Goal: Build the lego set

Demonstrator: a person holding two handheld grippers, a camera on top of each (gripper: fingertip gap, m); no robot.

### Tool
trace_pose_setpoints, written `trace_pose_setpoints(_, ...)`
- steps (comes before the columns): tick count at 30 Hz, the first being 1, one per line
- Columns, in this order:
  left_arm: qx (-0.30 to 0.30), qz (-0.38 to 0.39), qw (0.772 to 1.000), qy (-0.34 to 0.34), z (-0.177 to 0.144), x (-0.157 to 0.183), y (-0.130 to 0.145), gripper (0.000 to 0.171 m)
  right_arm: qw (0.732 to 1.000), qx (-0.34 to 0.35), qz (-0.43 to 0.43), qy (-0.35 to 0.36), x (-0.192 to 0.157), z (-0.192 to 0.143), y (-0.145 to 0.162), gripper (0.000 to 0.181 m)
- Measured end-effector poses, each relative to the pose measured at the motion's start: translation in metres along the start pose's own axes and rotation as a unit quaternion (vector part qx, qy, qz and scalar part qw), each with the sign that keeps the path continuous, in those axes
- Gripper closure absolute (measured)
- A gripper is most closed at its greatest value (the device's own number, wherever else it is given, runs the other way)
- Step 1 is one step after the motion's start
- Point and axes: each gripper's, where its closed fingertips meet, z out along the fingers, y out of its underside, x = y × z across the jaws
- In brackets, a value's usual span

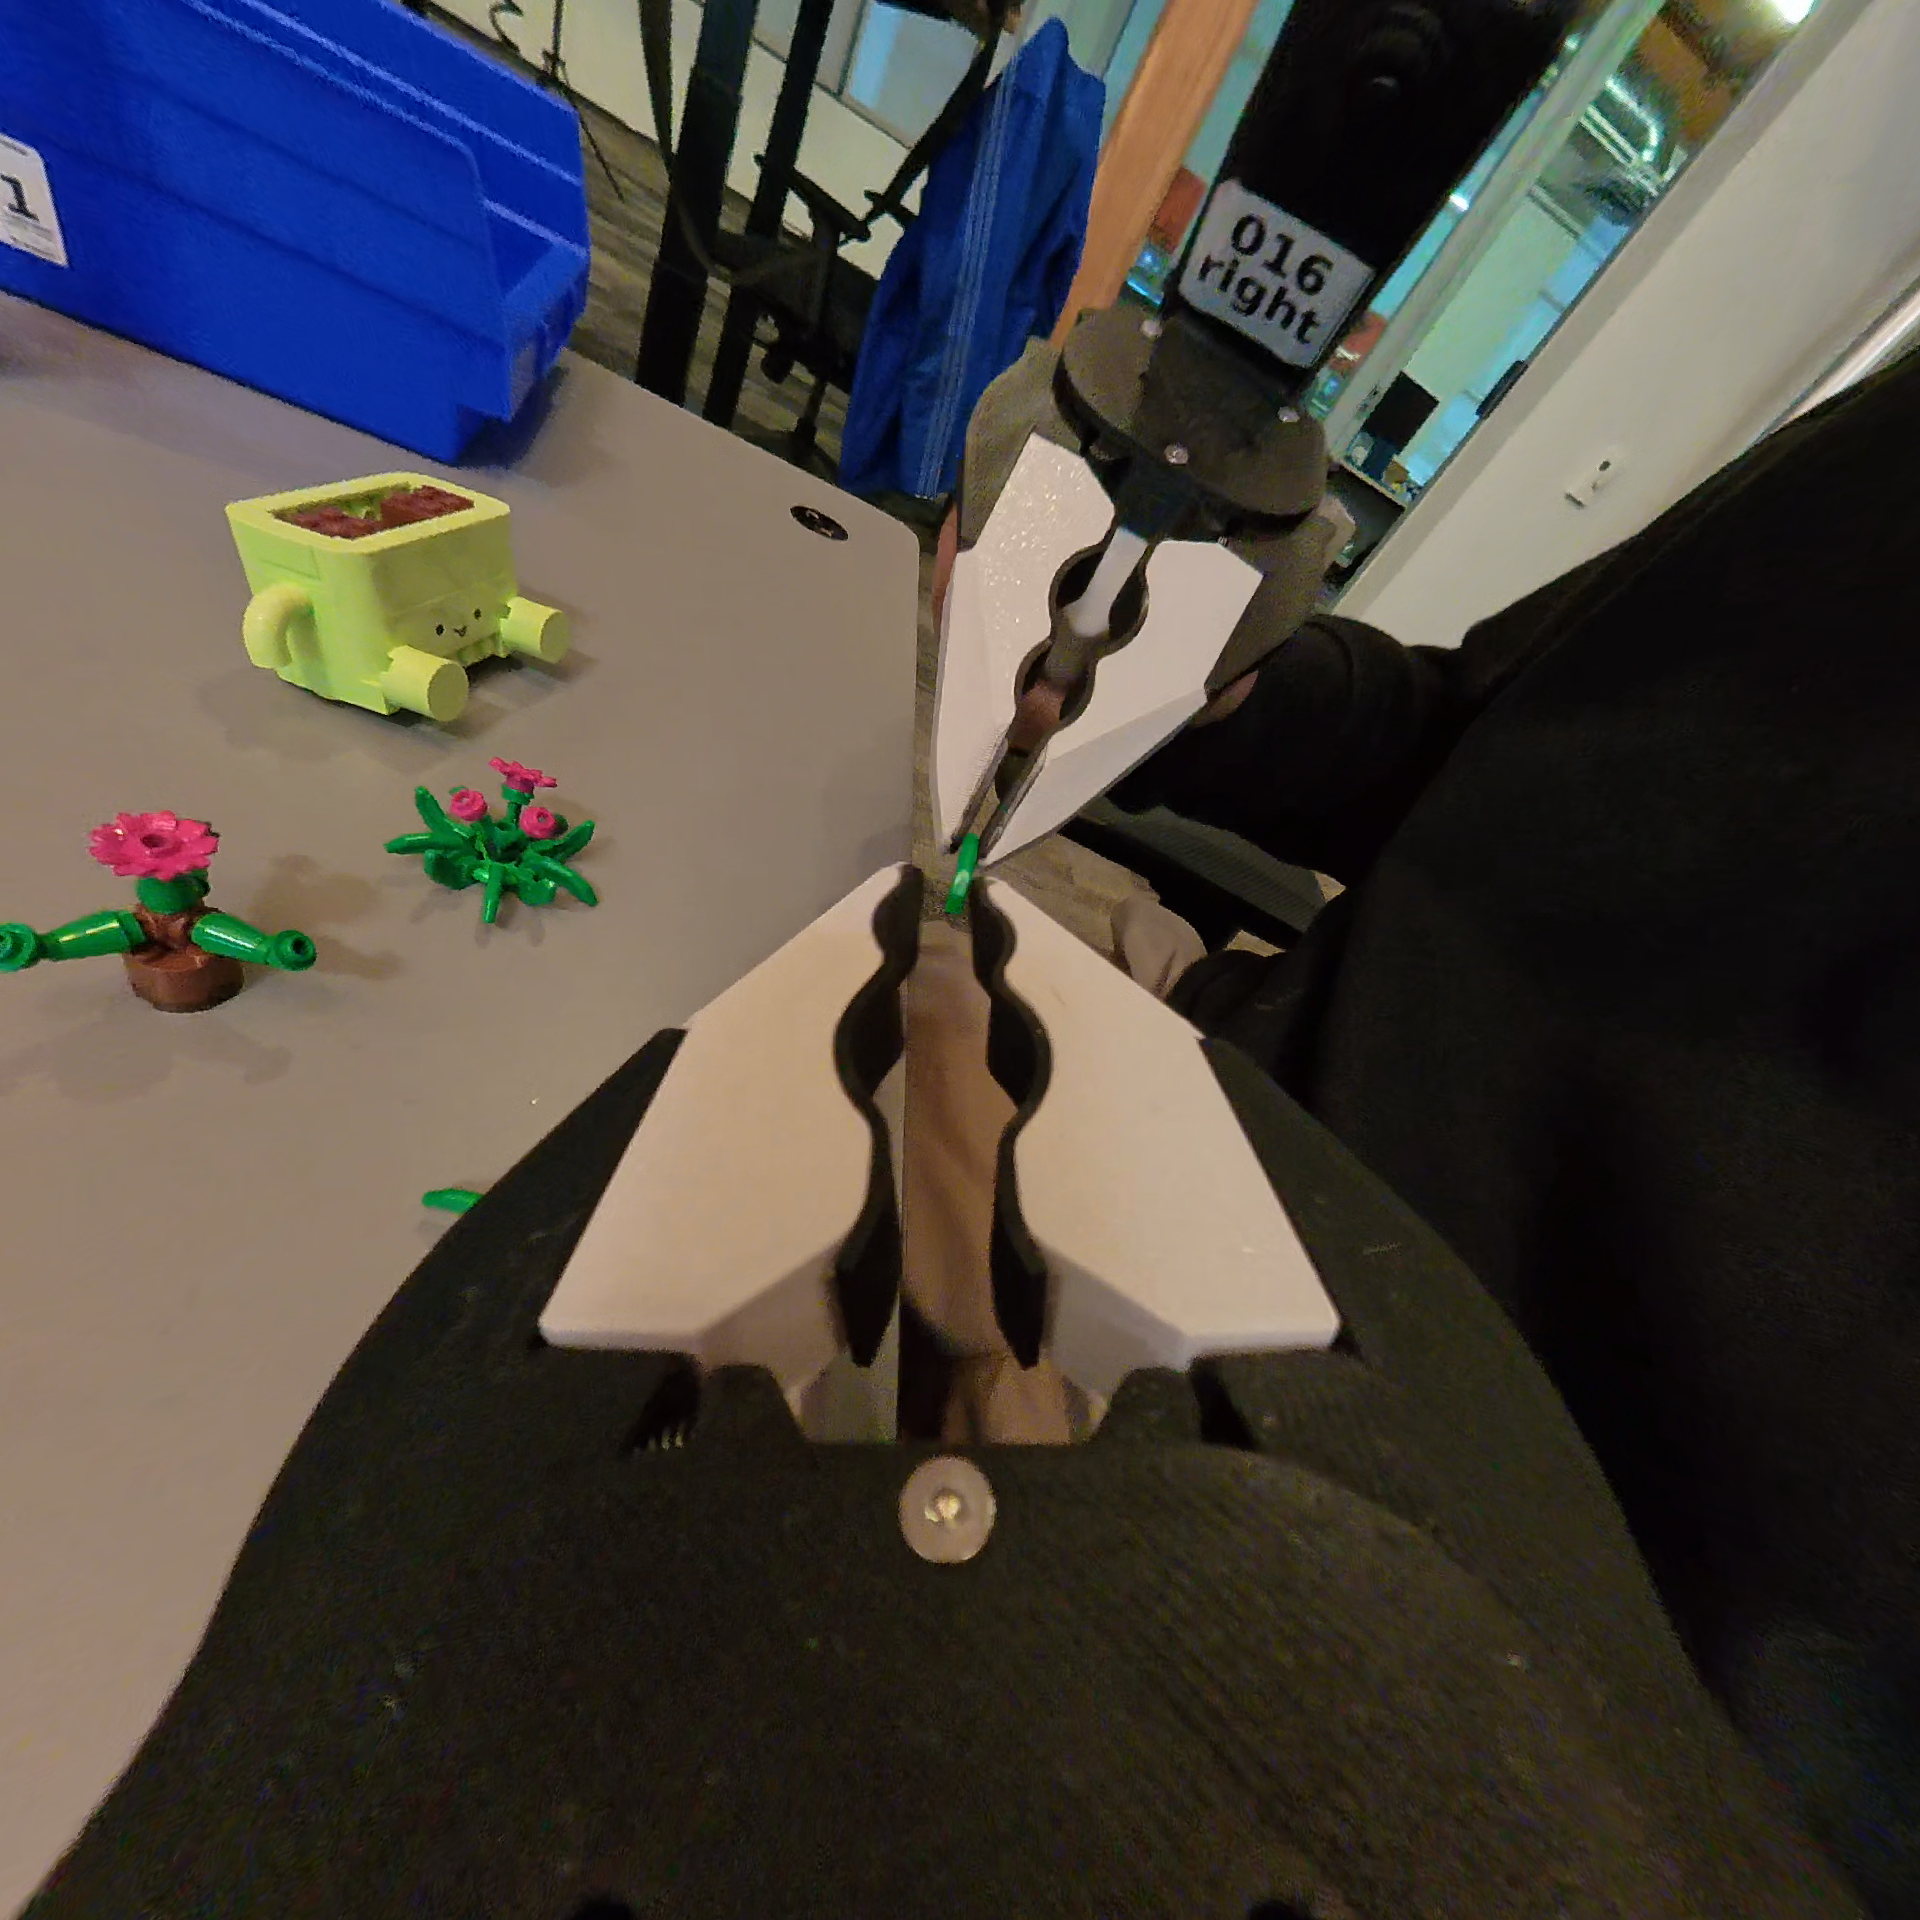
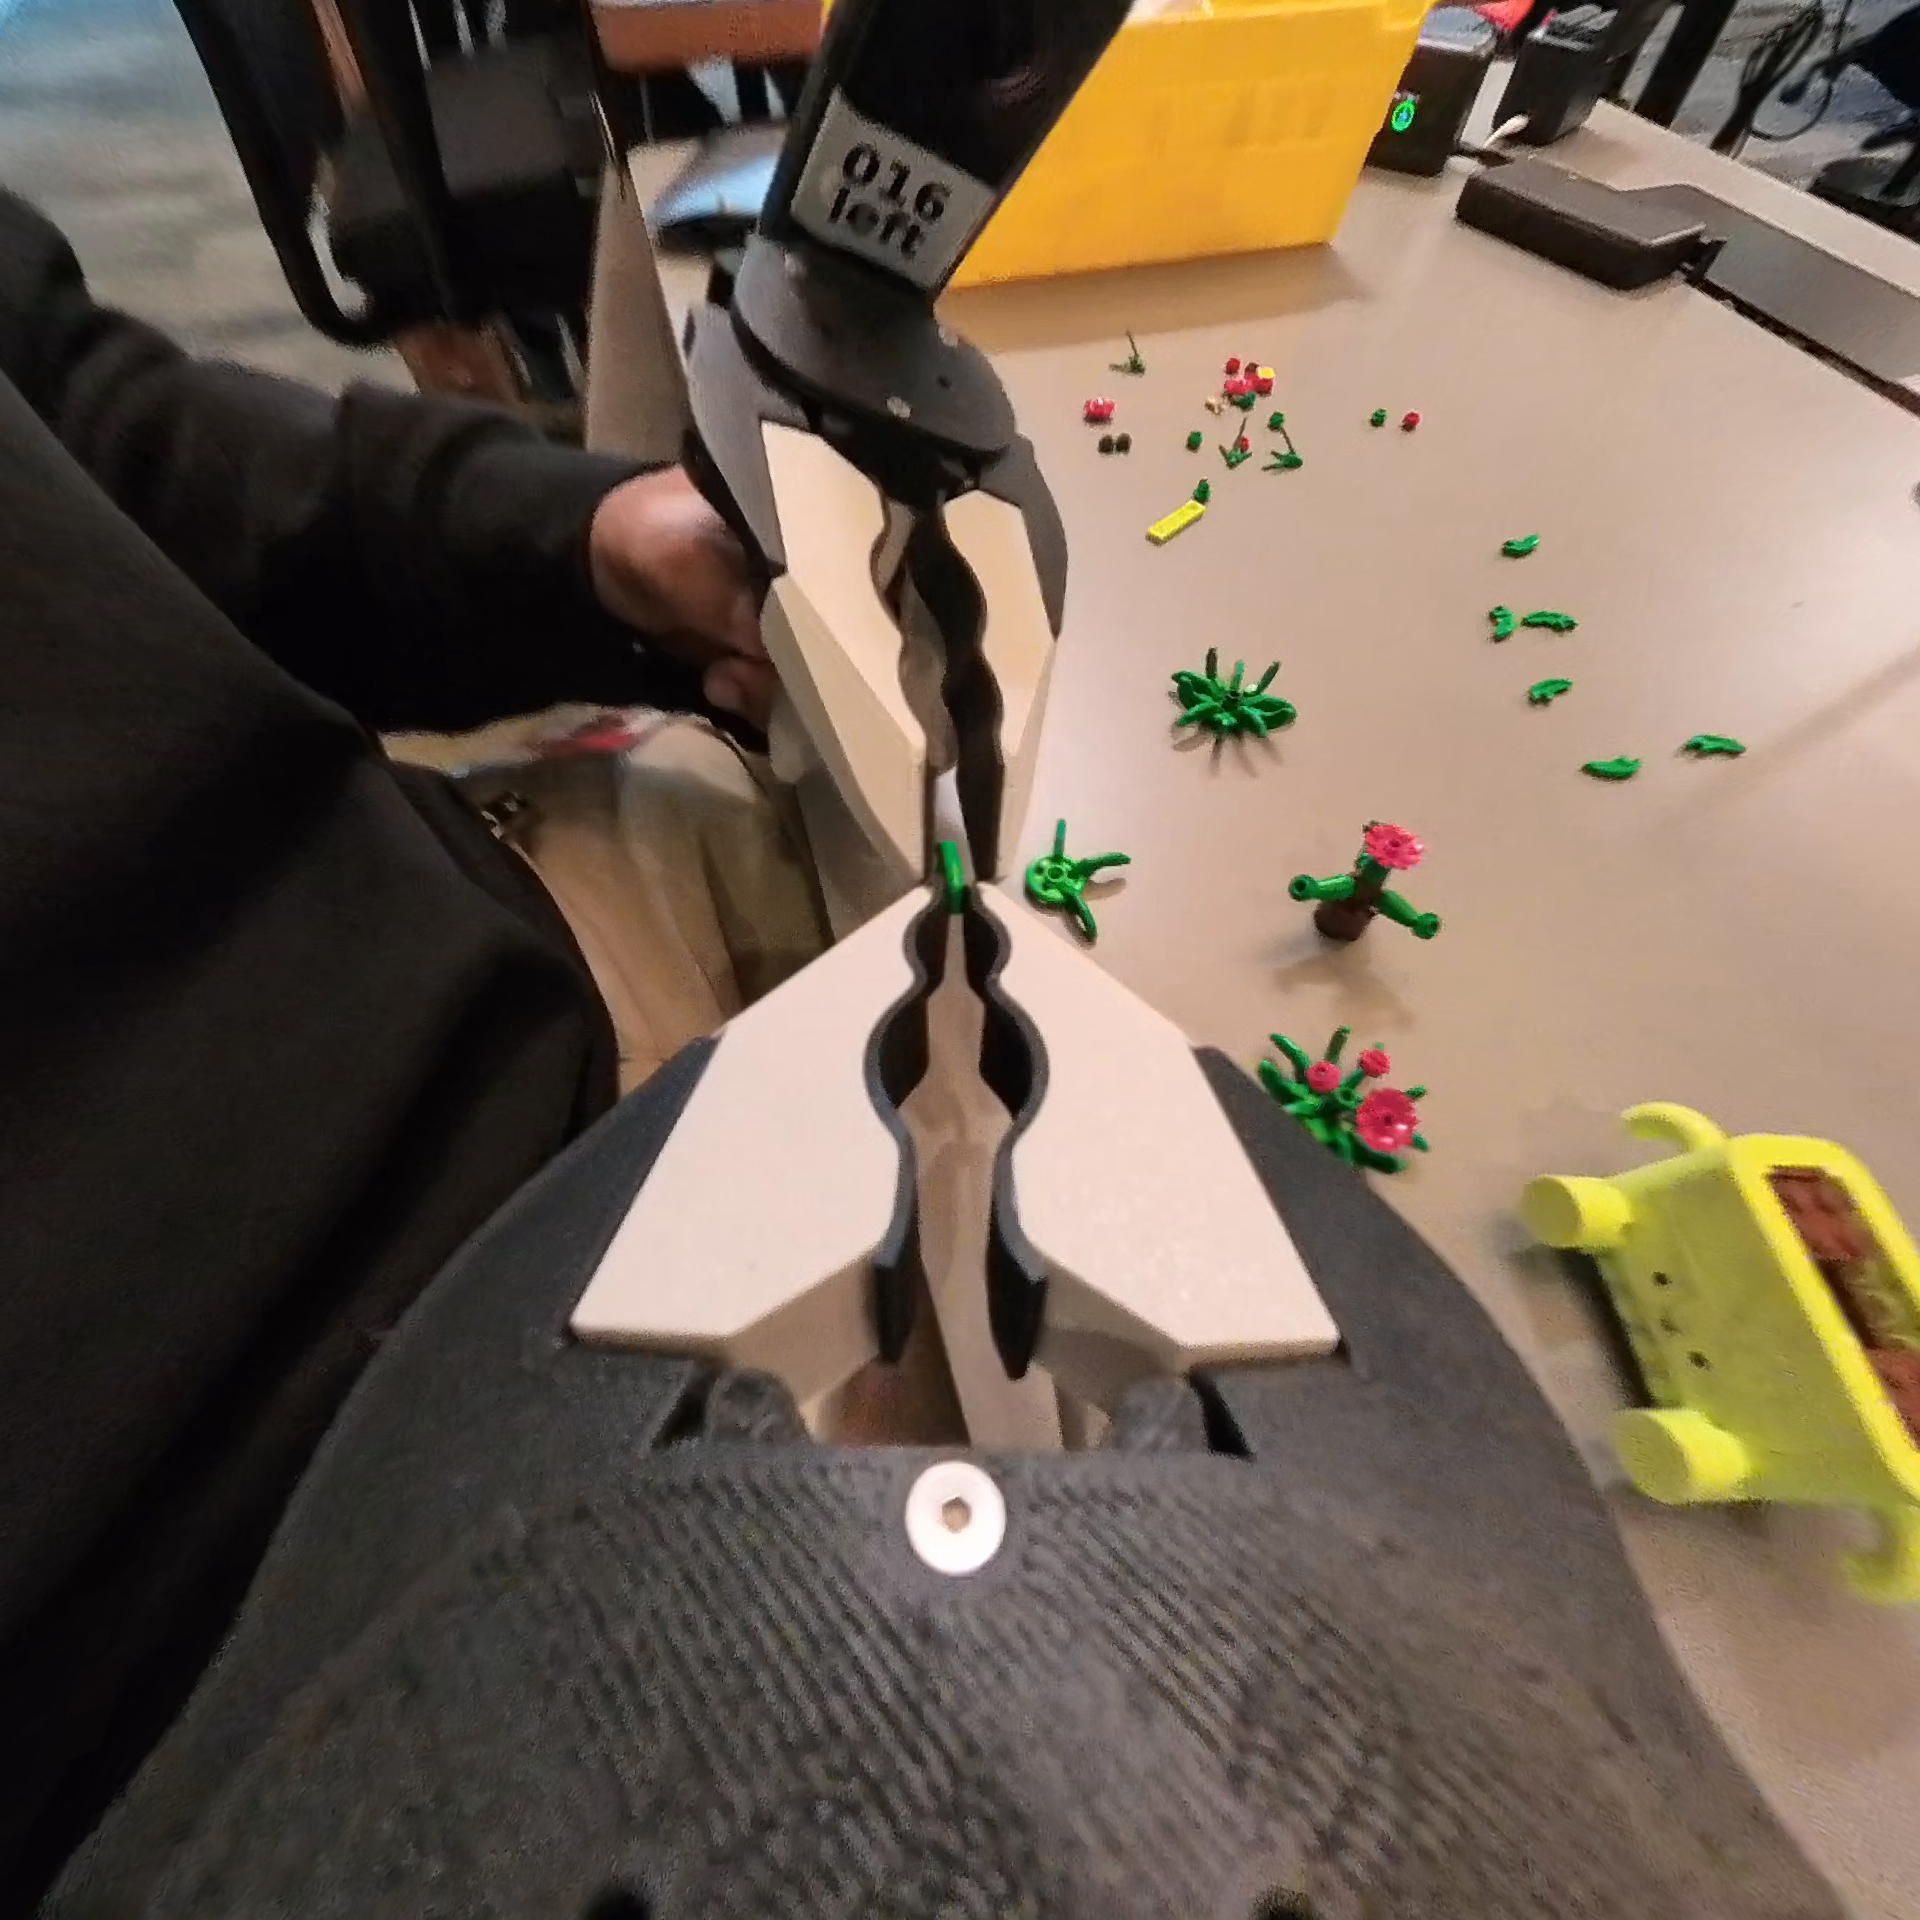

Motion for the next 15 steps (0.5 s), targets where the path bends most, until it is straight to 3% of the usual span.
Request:
trace_pose_setpoints(7, 0.005, 0.008, 1.0, 0.002, 0.0002, 0.0031, -0.0025, 0.169, 0.996, 0.047, 0.07, -0.014, 0.0, -0.0029, -0.0025, 0.181)
trace_pose_setpoints(15, -0.002, 0.01, 1.0, 0.007, -0.0008, 0.0048, -0.0016, 0.171, 0.993, 0.062, 0.093, -0.021, -0.002, -0.0046, -0.0004, 0.181)
